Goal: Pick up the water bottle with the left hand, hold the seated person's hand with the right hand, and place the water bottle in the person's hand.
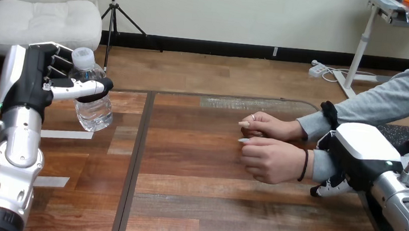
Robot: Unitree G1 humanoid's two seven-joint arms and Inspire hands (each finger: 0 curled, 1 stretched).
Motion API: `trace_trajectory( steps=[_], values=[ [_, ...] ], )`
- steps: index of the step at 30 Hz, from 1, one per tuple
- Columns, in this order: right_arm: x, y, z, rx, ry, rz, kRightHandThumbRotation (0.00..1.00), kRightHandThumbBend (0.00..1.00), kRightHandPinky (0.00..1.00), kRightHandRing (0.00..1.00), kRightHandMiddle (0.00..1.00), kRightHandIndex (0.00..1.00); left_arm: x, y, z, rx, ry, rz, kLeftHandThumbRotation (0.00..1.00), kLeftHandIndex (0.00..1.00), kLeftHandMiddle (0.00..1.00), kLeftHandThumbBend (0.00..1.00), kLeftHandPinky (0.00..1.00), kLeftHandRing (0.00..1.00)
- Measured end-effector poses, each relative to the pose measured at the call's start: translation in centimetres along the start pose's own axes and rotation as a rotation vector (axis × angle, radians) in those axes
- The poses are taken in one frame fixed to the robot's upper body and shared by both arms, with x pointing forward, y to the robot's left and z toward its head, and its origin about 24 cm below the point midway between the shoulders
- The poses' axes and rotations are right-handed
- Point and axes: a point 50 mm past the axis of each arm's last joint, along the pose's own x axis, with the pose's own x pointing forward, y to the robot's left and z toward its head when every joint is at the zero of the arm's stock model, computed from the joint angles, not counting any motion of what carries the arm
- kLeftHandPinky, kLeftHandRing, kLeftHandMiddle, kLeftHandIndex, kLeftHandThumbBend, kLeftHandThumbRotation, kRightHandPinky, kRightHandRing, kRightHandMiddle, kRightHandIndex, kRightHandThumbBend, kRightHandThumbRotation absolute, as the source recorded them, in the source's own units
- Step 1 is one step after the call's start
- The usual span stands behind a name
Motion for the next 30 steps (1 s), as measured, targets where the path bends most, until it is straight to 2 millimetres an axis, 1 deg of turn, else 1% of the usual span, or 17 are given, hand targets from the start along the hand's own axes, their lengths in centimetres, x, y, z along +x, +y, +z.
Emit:
trace_trajectory(
  steps=[11, 30],
  values=[
    [0.0, -0.08, -0.07, 0.019, 0.005, 0.002, 0.0, 0.7, 0.15, 0.2, 0.27, 0.28, 0.02, 0.01, 0.01, -0.003, 0.005, -0.004, 0.0, 0.47, 0.44, 0.73, 0.34, 0.39],
    [-0.03, -0.15, -0.11, 0.031, 0.005, -0.001, 0.0, 0.73, 0.15, 0.2, 0.26, 0.28, 0.01, 0.01, -0.01, -0.002, 0.006, -0.005, 0.0, 0.47, 0.44, 0.74, 0.34, 0.39]
  ],
)
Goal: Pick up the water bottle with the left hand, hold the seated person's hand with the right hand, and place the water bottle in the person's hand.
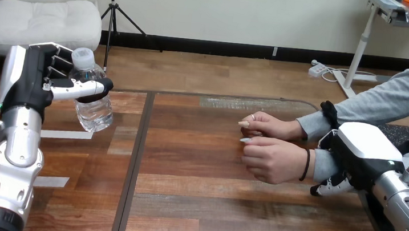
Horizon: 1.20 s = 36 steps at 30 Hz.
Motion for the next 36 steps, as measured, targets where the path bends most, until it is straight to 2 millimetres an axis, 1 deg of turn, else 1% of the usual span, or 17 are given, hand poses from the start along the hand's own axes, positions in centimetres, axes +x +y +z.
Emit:
trace_trajectory(
  steps=[20, 36],
  values=[
    [-0.02, -0.03, 0.04, 0.003, -0.008, 0.0, 0.0, 0.71, 0.1, 0.15, 0.21, 0.24, -0.06, 0.0, -0.05, 0.0, 0.001, 0.0, 0.0, 0.47, 0.44, 0.73, 0.34, 0.39],
    [-0.03, -0.08, 0.1, 0.009, -0.016, -0.004, 0.0, 0.7, 0.1, 0.15, 0.2, 0.23, -0.1, 0.03, -0.04, -0.004, 0.003, 0.001, 0.0, 0.47, 0.44, 0.74, 0.34, 0.39]
  ],
)
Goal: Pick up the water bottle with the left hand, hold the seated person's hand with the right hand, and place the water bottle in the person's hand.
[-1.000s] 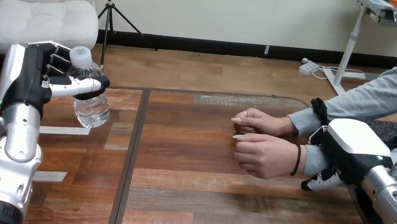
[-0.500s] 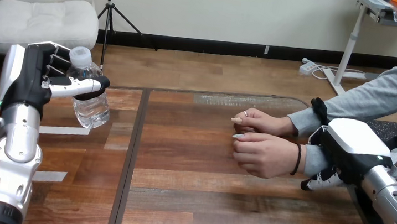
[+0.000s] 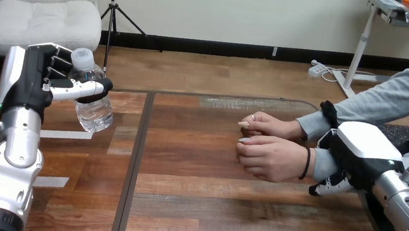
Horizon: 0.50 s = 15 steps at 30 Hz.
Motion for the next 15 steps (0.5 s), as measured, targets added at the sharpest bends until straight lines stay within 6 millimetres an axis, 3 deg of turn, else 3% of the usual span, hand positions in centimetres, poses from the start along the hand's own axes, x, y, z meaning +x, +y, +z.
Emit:
trace_trajectory(
  steps=[15],
  values=[
    [0.0, -0.03, 0.07, 0.005, -0.008, -0.001, 0.0, 0.7, 0.1, 0.15, 0.21, 0.24, -0.15, -0.04, -0.27, 0.003, 0.007, -0.003, 0.0, 0.47, 0.44, 0.74, 0.34, 0.39]
  ],
)
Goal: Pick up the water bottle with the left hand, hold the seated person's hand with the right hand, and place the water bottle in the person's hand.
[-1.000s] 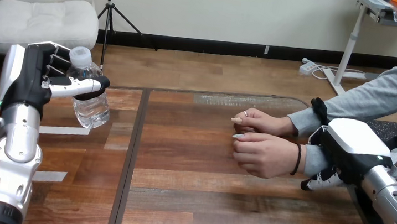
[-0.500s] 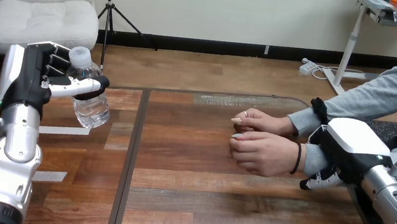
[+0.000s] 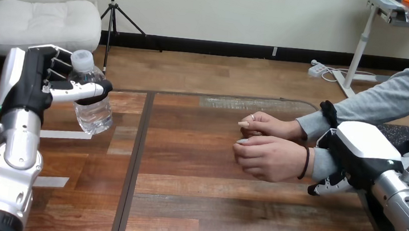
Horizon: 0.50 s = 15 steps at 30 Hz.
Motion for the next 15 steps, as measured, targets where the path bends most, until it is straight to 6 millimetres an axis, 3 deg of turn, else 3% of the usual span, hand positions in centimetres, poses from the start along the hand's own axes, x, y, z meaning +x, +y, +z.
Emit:
trace_trajectory(
  steps=[15],
  values=[
    [0.01, 0.01, 0.01, 0.004, 0.0, 0.005, 0.0, 0.74, 0.13, 0.19, 0.25, 0.26, -0.13, -0.03, -0.24, 0.002, 0.007, -0.002, 0.0, 0.47, 0.45, 0.74, 0.34, 0.4]
  ],
)
